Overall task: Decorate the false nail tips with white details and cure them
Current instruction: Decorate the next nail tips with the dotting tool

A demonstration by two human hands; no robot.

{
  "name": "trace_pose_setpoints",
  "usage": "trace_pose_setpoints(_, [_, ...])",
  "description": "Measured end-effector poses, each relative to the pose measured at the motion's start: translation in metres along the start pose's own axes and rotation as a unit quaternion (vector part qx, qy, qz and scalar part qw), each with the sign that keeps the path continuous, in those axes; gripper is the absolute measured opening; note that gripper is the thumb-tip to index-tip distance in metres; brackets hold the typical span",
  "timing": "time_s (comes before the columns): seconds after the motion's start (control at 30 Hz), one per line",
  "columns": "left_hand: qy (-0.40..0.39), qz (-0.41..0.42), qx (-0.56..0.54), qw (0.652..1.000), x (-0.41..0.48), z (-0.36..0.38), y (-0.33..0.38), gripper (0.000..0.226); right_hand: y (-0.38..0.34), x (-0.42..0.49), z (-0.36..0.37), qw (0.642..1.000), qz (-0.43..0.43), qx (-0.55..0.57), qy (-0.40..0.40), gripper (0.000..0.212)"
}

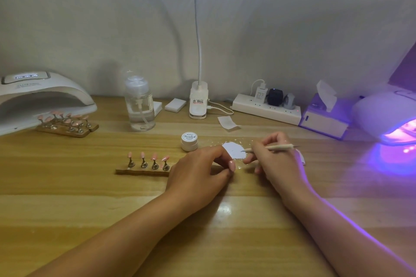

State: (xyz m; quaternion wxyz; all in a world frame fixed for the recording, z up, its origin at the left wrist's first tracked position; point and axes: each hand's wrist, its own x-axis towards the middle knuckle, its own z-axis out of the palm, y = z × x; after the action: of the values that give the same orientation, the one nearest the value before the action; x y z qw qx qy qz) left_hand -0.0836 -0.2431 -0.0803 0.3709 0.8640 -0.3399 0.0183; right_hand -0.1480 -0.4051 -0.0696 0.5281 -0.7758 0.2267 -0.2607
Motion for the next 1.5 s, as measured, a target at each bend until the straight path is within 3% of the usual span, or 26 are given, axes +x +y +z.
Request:
trace_pose_setpoints(0.13, [-0.001, -0.002, 0.005, 1.0, 0.0, -0.001, 0.001, 0.007, 0.002, -0.001, 0.002, 0.999, -0.005, -0.033, -0.002, 0.024])
trace_pose_setpoints(0.47, [-0.001, -0.003, 0.002, 1.0, 0.0, -0.001, 0.001, 0.006, 0.001, -0.001, 0.002, 0.998, 0.006, -0.05, -0.025, 0.02])
trace_pose_setpoints(0.67, [-0.003, -0.008, -0.004, 1.0, -0.001, -0.001, 0.002, 0.005, 0.001, -0.001, -0.003, 0.991, 0.013, 0.124, 0.055, 0.016])
trace_pose_setpoints(0.97, [-0.005, 0.002, -0.009, 1.0, -0.001, -0.004, 0.004, 0.005, -0.003, -0.015, -0.006, 0.988, 0.007, 0.147, 0.054, 0.019])
trace_pose_setpoints(1.23, [-0.002, 0.01, -0.007, 1.0, -0.001, -0.002, 0.001, 0.011, -0.012, -0.024, 0.0, 0.986, 0.017, 0.159, -0.038, 0.027])
trace_pose_setpoints(1.5, [-0.004, 0.006, -0.01, 1.0, 0.0, -0.001, 0.001, 0.013, -0.012, -0.025, 0.003, 0.988, 0.001, 0.146, -0.048, 0.041])
